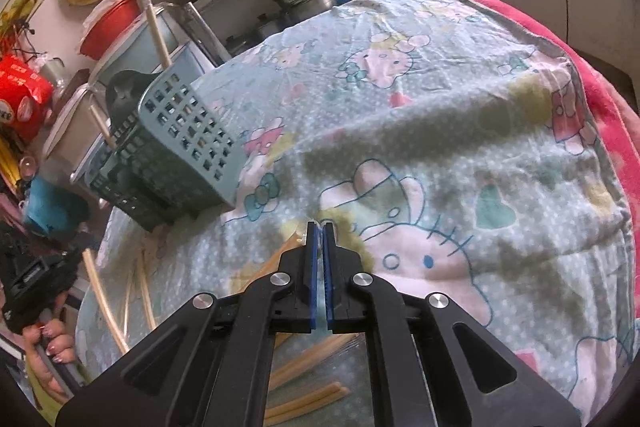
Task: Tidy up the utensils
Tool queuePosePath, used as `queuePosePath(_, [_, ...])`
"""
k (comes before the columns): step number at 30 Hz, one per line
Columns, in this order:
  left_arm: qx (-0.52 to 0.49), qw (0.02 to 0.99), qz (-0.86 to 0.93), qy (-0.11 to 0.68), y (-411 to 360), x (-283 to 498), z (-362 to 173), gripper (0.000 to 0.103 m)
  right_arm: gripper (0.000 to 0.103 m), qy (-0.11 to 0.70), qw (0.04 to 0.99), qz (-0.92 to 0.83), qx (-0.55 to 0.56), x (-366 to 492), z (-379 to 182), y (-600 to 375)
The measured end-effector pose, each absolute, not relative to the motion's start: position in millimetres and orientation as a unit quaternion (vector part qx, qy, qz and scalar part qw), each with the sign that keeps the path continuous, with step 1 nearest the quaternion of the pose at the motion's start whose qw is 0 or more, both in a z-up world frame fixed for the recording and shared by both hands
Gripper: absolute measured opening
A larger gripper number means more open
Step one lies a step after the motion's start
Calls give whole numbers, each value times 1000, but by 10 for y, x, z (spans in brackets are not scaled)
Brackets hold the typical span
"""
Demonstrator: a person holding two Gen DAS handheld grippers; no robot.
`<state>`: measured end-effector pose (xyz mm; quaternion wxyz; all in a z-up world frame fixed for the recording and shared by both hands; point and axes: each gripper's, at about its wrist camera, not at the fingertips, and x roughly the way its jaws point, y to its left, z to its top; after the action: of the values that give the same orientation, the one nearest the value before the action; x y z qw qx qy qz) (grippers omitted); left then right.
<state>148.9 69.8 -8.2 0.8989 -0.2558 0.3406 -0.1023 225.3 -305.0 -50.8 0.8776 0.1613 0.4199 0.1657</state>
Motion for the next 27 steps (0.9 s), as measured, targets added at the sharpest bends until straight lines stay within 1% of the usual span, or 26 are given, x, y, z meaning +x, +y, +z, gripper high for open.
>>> queuePosePath(8, [-245,906,-116,324,631,1458,84,5,5,419,885,151,136,2368,-505,-3052])
queuePosePath(11, [-240,909,-120,320,599,1465,139,5,11,426,883,154,120,2434,-507,-3046])
queuePosePath(15, [-234,911,-127,316,558,1492,198,4,12,431,883,156,105,2506,-514,-3012])
queuePosePath(17, [-231,912,-128,314,534,1511,226,4,19,441,878,162,91,2551,-536,-2961])
queuePosePath(20, [-226,913,-131,312,498,1541,264,4,21,450,875,167,69,2607,-584,-2873])
queuePosePath(21, [-224,914,-132,312,484,1550,272,4,21,450,874,169,64,2611,-595,-2850])
queuePosePath(23, [-222,914,-134,312,466,1576,282,3,4,448,877,167,43,2613,-603,-2805])
queuePosePath(27, [-216,914,-139,313,414,1608,309,3,3,439,880,177,44,2587,-524,-2825])
